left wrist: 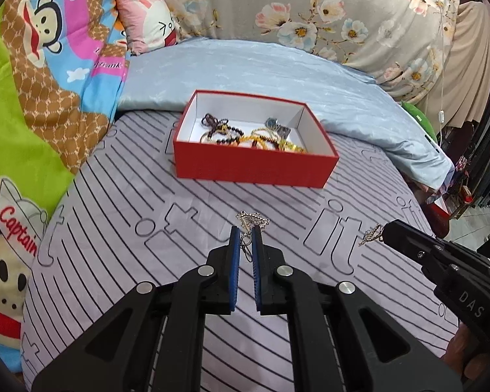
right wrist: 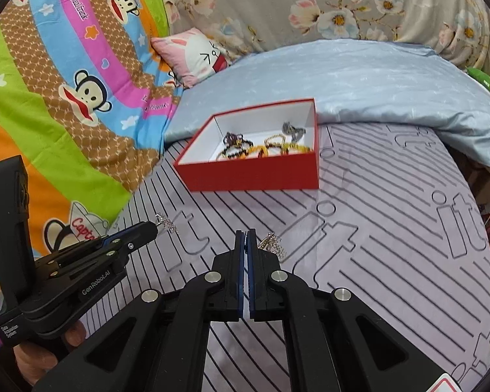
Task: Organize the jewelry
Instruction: 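Carry both silver pendant chains into the red box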
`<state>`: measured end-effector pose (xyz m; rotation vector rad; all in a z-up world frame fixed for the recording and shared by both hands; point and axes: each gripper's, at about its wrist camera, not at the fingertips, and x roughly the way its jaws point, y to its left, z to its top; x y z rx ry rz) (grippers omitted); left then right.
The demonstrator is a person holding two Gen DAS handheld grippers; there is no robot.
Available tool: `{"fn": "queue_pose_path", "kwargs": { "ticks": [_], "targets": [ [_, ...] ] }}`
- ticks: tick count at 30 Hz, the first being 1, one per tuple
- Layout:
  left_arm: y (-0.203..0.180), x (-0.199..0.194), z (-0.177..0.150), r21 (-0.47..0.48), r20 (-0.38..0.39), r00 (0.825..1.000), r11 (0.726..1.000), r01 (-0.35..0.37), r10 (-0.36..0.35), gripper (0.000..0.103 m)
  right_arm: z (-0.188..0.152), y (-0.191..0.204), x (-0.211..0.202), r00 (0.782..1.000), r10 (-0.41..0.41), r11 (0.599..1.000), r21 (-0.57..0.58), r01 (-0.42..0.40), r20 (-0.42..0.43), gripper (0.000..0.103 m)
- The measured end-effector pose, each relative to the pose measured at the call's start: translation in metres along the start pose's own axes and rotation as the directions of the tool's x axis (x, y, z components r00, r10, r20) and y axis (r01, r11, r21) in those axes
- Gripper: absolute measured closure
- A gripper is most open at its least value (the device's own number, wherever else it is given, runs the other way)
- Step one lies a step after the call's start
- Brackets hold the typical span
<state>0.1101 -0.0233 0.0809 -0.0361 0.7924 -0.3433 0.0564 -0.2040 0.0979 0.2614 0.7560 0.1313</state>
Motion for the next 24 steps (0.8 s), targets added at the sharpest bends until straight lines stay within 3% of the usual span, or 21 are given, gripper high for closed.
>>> {"fn": "queue_pose_path", "kwargs": {
  "ticks": [13,24],
  "targets": [
    [-0.016,0.0,0.069,0.043,0.079,0.997,0.999,-0.008,0.004,0.096,0.064,0.014,-0.001,0.993,0.006,0.998,-0.056,0.001,0.117,0.101],
    [-0.016,0.027,0.131,0.07,0.133,0.99,0.996,-0.049,0.04,0.096,0.124,0.016,0.034,0.986,-0.015,0.997,-0.075,0.028,0.166,0.101]
  ]
}}
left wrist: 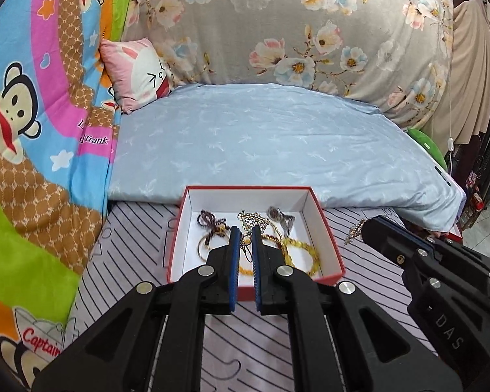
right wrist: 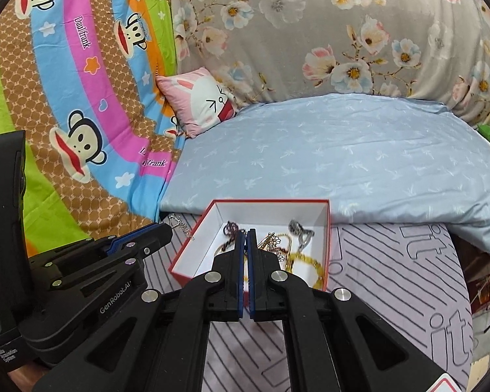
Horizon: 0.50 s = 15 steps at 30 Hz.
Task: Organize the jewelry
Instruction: 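Carry both silver pendant chains into the red box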
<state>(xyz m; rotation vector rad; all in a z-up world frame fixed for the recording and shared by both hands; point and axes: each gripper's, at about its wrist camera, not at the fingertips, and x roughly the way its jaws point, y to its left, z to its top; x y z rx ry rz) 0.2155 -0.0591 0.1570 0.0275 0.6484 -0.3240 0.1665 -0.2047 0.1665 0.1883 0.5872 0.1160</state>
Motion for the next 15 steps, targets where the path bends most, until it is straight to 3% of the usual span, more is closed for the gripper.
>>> {"fn": "queue_pose_path", "kwargs": {
  "ticks": [15],
  "targets": [
    [0.008,0.074,0.027,0.015,-0.041,0.998,0.999,-0.041,0.041,0.096,0.018,-0.007,0.073,0.998,-0.035,0.999,-0.012,0.035,-0.052,0.101]
  ]
}}
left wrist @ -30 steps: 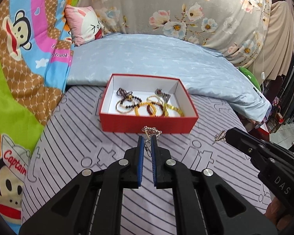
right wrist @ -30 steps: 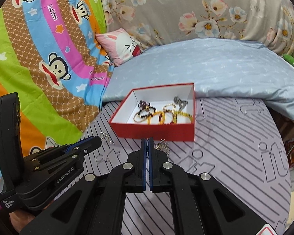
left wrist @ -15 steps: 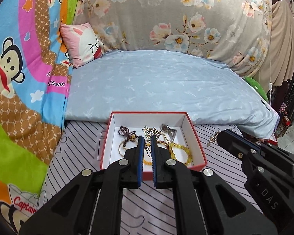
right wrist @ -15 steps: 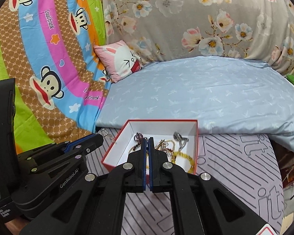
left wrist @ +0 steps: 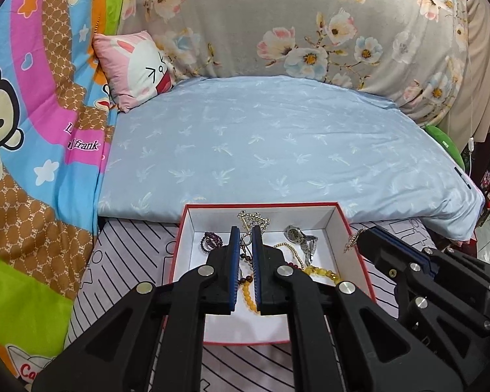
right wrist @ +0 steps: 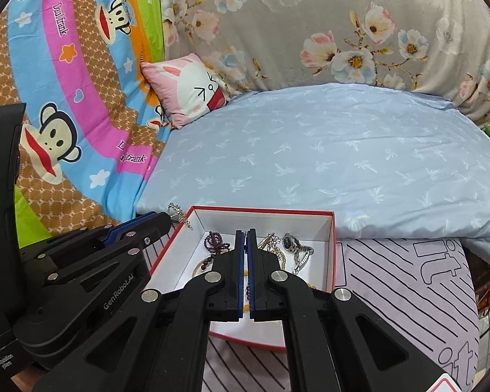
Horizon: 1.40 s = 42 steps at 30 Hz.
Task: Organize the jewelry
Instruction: 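Carry both silver pendant chains into the red box, then open both grippers and push the jewelry into place inside the box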
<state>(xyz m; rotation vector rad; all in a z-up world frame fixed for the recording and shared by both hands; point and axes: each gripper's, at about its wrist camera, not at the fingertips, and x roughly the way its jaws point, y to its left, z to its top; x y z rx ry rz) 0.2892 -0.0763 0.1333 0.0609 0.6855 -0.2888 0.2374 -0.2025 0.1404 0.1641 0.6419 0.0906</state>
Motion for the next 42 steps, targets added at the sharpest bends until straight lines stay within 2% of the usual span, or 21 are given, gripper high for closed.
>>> {"fn": "queue_pose_path", "kwargs": {
  "ticks": [15,42],
  "targets": [
    [0.005,0.049,-0.007,-0.012,-0.063,0.998,1.0,-0.014,0.013,0.096,-0.009,-0.009,0.047,0.997,-0.028,1.0,-0.007,0.028,-0.065,0.101],
    [0.007,0.076,-0.016,-0.014,-0.099,0.995,1.0,-0.023,0.021,0.096,-0.02,-0.014,0.075,0.993,-0.054,0.999,-0.003,0.054,-0.107,0.101]
  ]
}}
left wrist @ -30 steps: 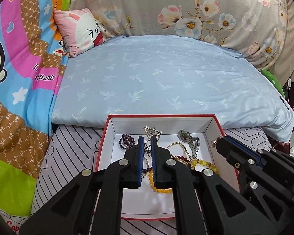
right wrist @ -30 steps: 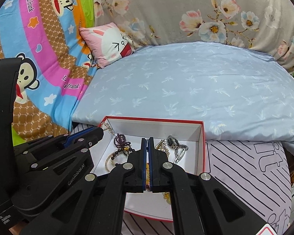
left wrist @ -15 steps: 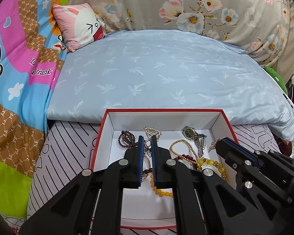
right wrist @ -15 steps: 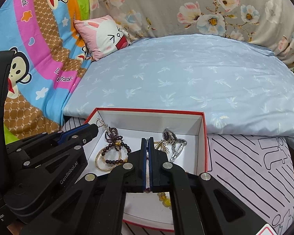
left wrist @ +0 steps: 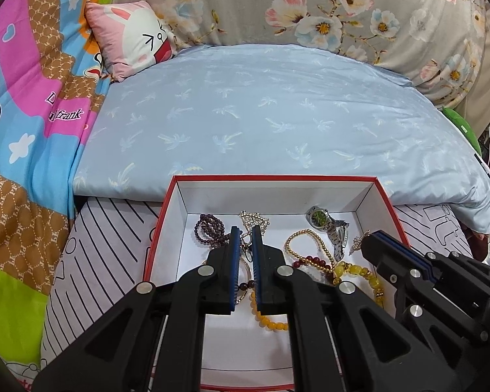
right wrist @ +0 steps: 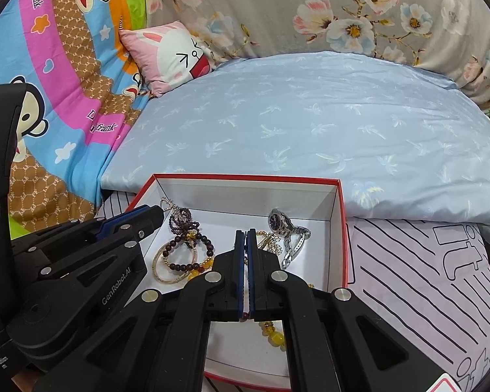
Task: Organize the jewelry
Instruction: 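Open both grippers and push the jewelry into place inside the box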
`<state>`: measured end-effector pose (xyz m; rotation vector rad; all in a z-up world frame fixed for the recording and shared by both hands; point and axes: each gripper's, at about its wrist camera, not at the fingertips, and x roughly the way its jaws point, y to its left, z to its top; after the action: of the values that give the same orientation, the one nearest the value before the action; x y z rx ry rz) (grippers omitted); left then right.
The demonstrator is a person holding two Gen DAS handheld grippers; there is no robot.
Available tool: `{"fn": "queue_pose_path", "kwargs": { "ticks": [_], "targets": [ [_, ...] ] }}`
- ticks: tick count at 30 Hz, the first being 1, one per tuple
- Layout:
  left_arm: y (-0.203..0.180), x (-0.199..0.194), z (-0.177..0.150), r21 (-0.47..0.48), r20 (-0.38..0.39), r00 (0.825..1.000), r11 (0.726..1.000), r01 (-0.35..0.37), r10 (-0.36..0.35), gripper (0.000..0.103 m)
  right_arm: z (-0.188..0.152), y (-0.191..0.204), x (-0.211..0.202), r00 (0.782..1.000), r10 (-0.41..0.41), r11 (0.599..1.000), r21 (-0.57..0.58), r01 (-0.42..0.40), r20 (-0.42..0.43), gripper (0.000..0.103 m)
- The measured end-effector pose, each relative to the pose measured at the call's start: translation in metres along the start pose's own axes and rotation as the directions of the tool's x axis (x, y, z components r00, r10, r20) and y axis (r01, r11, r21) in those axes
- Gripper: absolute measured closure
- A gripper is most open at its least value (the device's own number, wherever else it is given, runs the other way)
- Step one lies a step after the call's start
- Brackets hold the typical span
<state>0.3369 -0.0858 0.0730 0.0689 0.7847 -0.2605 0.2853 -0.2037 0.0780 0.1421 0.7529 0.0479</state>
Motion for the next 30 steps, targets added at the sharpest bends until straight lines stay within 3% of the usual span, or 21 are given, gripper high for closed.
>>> {"fn": "queue_pose_path", "kwargs": {
  "ticks": [7,12,17,28,30],
  "targets": [
    [0.001,0.003,-0.001,0.012,0.001,1.0,1.0,-0.022,0.022,0.095,-0.002,0.0,0.004,1.0,-0.01,1.0,0.004,0.01,-0.008,0.095],
    [0.001,0.001,-0.004,0.011,0.007,0.998,0.998,-0.054,0.054,0.07,-0.003,0.001,0.002,1.0,-0.03,1.0,0.0,0.03,-0.007,0.091],
    [0.002,-0.002,-0.004,0.007,0.007,0.999,0.999,-0.054,0.054,0.07,-0.005,0.0,-0.002,0.999,-0.052,0.999,0.003,0.052,0.005,0.073],
    [0.002,-0.016,-0.006,-0.002,0.014,0.998,0.998,-0.057,0.057,0.069,-0.007,0.0,-0.018,0.997,-0.073,0.997,0.0,0.073,0.023,0.067],
    [0.002,-0.02,-0.006,-0.008,0.015,0.998,0.998,-0.061,0.061,0.07,-0.008,0.001,-0.022,0.996,-0.083,0.997,0.001,0.083,0.027,0.062]
  ]
}}
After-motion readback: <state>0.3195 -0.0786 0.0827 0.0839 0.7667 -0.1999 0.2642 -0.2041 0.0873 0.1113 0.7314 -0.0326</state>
